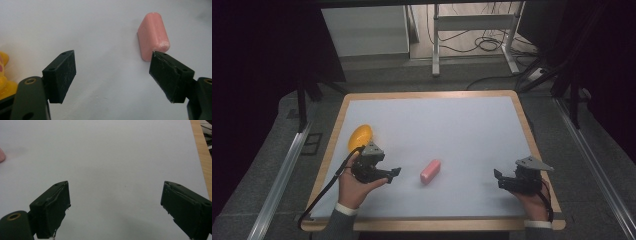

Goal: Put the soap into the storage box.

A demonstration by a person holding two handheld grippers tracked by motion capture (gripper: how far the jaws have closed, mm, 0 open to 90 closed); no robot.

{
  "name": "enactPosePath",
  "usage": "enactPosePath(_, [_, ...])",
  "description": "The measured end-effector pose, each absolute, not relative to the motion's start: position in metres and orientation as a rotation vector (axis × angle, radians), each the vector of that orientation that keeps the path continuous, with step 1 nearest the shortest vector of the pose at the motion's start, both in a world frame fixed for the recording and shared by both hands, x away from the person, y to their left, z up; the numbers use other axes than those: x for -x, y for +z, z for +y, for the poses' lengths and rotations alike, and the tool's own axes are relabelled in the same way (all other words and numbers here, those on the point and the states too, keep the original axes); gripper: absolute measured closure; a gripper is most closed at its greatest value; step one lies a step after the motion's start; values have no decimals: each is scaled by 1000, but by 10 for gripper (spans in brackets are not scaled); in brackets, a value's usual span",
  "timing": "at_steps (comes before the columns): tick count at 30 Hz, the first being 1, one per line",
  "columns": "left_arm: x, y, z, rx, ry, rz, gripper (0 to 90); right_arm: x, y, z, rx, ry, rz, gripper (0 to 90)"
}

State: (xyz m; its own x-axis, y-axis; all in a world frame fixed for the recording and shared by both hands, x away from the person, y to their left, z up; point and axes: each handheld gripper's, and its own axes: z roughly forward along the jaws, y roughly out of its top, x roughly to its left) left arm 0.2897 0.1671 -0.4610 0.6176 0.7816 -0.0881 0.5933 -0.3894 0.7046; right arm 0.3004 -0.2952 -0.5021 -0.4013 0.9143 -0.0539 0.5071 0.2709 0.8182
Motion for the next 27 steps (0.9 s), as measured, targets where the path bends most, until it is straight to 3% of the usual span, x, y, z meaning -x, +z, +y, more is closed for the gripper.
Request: enactPosePath(27, [-295, -448, 108, -2212, 288, 955, 242, -300, -502, -295, -1266, 990, 2021, 84])
